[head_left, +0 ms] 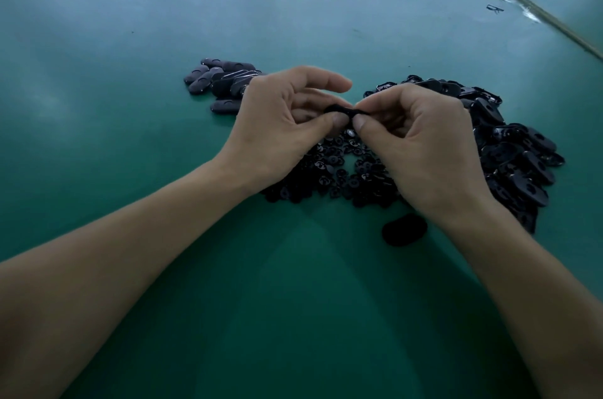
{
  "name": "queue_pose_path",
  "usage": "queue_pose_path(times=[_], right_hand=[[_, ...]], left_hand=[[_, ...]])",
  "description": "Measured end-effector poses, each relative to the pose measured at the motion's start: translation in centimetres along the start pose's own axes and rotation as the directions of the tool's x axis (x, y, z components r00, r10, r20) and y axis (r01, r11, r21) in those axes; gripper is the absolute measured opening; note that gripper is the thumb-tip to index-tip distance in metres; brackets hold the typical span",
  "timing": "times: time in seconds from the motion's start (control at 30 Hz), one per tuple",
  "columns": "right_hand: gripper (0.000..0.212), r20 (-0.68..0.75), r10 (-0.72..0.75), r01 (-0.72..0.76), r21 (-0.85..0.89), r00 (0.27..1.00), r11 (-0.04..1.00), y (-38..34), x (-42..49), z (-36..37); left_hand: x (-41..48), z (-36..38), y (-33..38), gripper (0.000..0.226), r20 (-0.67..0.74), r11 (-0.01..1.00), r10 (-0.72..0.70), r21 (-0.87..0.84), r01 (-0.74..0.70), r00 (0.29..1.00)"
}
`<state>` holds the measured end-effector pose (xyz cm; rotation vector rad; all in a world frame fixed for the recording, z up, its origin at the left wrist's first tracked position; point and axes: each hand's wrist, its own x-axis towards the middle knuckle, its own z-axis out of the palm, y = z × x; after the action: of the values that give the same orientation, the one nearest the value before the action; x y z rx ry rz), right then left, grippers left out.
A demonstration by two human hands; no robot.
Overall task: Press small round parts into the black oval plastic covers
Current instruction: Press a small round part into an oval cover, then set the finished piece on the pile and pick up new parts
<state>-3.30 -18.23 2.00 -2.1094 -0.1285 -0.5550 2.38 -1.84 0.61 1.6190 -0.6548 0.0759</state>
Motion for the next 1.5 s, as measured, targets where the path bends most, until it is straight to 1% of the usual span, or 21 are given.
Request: queue_pose_path(times=[0.17, 0.37, 0.53, 0.63, 0.73, 0.83, 0.9, 0.93, 1.0, 1.07, 1.17, 1.27, 1.33, 1.4, 1.5], right_hand=[[0.013, 0.013, 0.022, -0.021, -0.062, 1.000, 0.998, -0.2, -0.1, 0.3], [0.013, -0.003, 0.029, -0.029, -0.032, 1.000, 0.999, -0.2, 0.0, 0.2], [0.012, -0.002, 0.028, -0.028, 0.009, 1.000, 1.000, -0.2, 0.0, 0.1], [0.013, -0.003, 0.022, -0.022, -0.007, 1.000, 1.000, -0.4, 0.0, 0.2], [0.013, -0.063, 0.020, -0.025, -0.078, 0.998, 0.997, -0.3, -0.1, 0.3], [0.018, -0.123, -0.017, -0.018, -0.277, 0.992, 0.961, -0.1, 0.0, -0.3], [0.015, -0.090, -0.012, -0.023, -0.376, 0.996, 0.926, 0.2, 0.2, -1.0], [0.012, -0.047, 0.009, -0.027, -0.395, 0.999, 0.918, 0.3, 0.2, -1.3], [0.009, 0.088, 0.030, 0.007, -0.389, 0.996, 0.921, 0.6, 0.3, -1.9], [0.007, 0.231, 0.025, 0.063, -0.366, 0.973, 0.928, 0.7, 0.3, -2.3], [0.009, 0.359, 0.043, 0.098, -0.366, 0.932, 0.925, 0.9, 0.5, -3.1], [0.008, 0.406, 0.060, 0.105, -0.372, 0.912, 0.922, 1.3, 0.6, -3.6], [0.003, 0.407, 0.036, 0.120, -0.350, 0.913, 0.929, 1.3, 0.6, -3.5], [0.007, 0.403, -0.008, 0.151, -0.324, 0.915, 0.934, 1.4, 0.6, -3.5], [0.008, 0.391, -0.036, 0.171, -0.316, 0.920, 0.933, 1.6, 0.6, -3.4]], left_hand=[[0.0, 0.0, 0.0, 0.031, -0.018, 1.000, -0.001, 0.015, 0.001, 1.000], [-0.1, -0.2, 0.2, 0.033, -0.033, 1.000, -0.011, 0.008, 0.011, 0.999], [-0.1, -0.3, 0.4, 0.031, -0.049, 1.000, -0.001, 0.029, 0.003, 0.999], [-0.1, -0.3, 0.5, 0.029, -0.055, 0.998, 0.013, 0.063, -0.009, 0.998], [-0.1, -0.3, 0.3, 0.027, -0.109, 0.993, 0.037, 0.114, -0.024, 0.993], [0.5, -1.1, 0.0, 0.024, -0.250, 0.982, 0.051, 0.190, -0.002, 0.967], [1.0, -2.1, -0.1, 0.021, -0.354, 0.972, 0.034, 0.228, 0.051, 0.935], [1.3, -2.6, -0.2, 0.019, -0.391, 0.966, 0.013, 0.244, 0.090, 0.920], [1.5, -3.4, -0.5, 0.013, -0.419, 0.960, -0.056, 0.225, 0.164, 0.906], [1.6, -3.9, -0.6, 0.011, -0.430, 0.961, -0.108, 0.185, 0.204, 0.896], [1.5, -4.2, -0.6, 0.007, -0.461, 0.947, -0.090, 0.236, 0.219, 0.883], [1.5, -4.3, -0.8, 0.010, -0.463, 0.910, -0.040, 0.349, 0.224, 0.885], [1.5, -4.6, -1.0, 0.015, -0.462, 0.872, -0.023, 0.424, 0.243, 0.887], [1.6, -4.8, -1.2, 0.019, -0.453, 0.832, -0.019, 0.487, 0.265, 0.891], [1.6, -4.8, -1.3, 0.020, -0.447, 0.845, -0.057, 0.455, 0.281, 0.893]])
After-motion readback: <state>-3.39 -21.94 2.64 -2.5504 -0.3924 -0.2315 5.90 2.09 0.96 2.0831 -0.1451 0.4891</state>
